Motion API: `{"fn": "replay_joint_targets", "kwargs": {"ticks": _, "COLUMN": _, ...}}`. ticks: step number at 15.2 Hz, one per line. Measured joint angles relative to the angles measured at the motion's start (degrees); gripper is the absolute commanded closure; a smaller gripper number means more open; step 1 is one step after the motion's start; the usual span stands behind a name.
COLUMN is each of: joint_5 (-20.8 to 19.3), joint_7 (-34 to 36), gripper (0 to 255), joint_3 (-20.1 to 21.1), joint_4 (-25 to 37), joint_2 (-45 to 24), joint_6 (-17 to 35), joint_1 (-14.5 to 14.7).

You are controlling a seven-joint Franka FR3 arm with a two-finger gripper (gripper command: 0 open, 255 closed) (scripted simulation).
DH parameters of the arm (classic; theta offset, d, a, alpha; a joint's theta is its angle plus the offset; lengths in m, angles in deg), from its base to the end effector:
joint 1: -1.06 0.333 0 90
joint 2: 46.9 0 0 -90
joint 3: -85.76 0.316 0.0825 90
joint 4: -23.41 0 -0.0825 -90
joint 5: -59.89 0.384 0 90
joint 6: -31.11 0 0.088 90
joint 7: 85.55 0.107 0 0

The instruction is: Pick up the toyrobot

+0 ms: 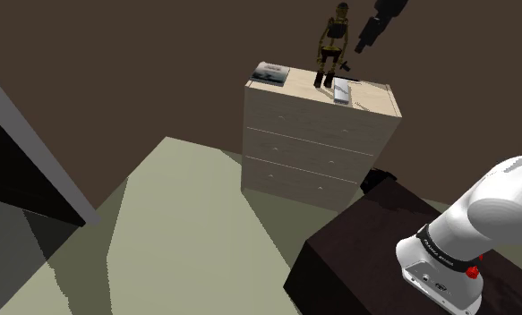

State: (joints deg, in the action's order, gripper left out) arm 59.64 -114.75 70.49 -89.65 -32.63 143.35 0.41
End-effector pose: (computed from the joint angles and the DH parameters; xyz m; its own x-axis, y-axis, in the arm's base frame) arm 0.4839 -0.1518 0.5940 0.9464 0.2316 0.2251 0.2247 -0.9728 0.0564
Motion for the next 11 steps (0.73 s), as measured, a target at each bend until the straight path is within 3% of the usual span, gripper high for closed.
{"fn": "replay_joint_targets", "kwargs": {"ticks": 11, "joint_5": 9.59, "joint_7": -15.49, "gripper": 0, "joint_3": -5.51, "joint_4": 24.48, "joint_2": -21.46, "joint_6": -0.21, "joint_1": -2.87}}
